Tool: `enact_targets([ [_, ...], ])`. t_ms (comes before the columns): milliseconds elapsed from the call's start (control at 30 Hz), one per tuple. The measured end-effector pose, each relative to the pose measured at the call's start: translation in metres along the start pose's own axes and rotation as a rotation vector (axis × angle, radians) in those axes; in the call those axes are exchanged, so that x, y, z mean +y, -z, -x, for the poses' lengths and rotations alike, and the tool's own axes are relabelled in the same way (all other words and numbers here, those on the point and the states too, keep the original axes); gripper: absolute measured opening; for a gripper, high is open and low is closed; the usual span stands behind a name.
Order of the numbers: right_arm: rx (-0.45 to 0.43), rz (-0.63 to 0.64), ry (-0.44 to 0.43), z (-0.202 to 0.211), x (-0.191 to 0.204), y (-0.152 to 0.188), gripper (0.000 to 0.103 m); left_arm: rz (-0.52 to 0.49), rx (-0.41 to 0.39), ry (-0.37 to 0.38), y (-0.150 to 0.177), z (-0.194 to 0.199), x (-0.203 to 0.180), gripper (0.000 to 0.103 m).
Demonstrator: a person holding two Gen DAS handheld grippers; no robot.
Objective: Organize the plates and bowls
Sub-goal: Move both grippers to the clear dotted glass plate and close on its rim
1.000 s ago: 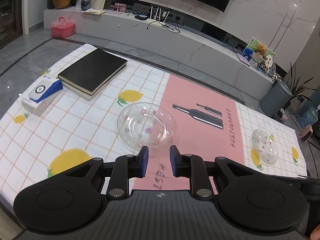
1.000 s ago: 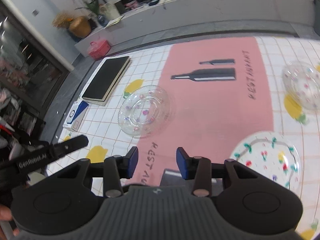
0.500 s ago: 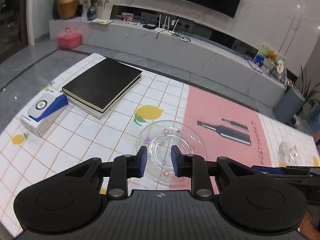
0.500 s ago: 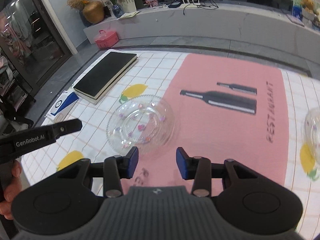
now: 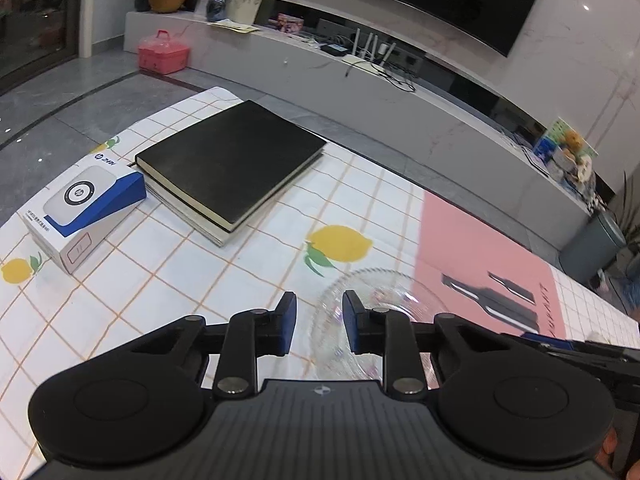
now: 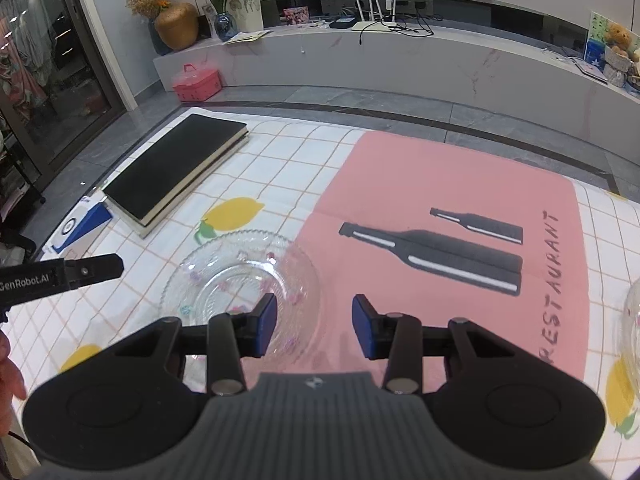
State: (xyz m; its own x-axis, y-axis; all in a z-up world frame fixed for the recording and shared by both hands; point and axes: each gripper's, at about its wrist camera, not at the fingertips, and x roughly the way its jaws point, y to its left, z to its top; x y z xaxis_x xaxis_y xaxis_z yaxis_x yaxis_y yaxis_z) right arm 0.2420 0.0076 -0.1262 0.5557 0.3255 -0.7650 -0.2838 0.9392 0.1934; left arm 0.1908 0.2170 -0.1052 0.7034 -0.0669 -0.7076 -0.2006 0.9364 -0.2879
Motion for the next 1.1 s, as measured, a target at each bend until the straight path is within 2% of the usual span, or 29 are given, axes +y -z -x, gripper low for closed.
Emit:
enact_targets([
  [133,0.020,-0.027,-0.018,-0.017,-0.002,-0.003,0.041,0.014,-0.007,0.009,-0.001,-0.014,0.009,0.029],
  [233,0.050,-0.070,-0.027,-0.030,-0.006,-0.004,0.038,0.028,0.023,0.021,0.000,-0.026,0.011,0.029],
  [333,0.080,-0.105,-0.039,-0.040,-0.010,-0.003,0.033,0.054,0.062,0.064,0.004,-0.035,0.014,0.029],
  [500,0.100,-0.111,-0.011,-0.047,-0.013,0.004,0.033,0.058,0.103,0.089,0.015,-0.044,0.017,0.029],
  [600,0.130,-0.131,-0.024,-0.053,-0.017,0.009,0.032,0.078,0.126,0.095,0.019,-0.048,0.020,0.029],
  [800,0.125,-0.152,-0.029,-0.053,-0.019,0.012,0.029,0.084,0.130,0.102,0.023,-0.054,0.018,0.029],
  [1033,0.135,-0.138,-0.082,-0.058,-0.014,0.012,0.015,0.076,0.129,0.117,0.022,-0.058,0.013,0.029],
  [1100,0.133,-0.133,-0.080,-0.058,-0.013,0.011,0.015,0.070,0.135,0.116,0.021,-0.059,0.011,0.028],
])
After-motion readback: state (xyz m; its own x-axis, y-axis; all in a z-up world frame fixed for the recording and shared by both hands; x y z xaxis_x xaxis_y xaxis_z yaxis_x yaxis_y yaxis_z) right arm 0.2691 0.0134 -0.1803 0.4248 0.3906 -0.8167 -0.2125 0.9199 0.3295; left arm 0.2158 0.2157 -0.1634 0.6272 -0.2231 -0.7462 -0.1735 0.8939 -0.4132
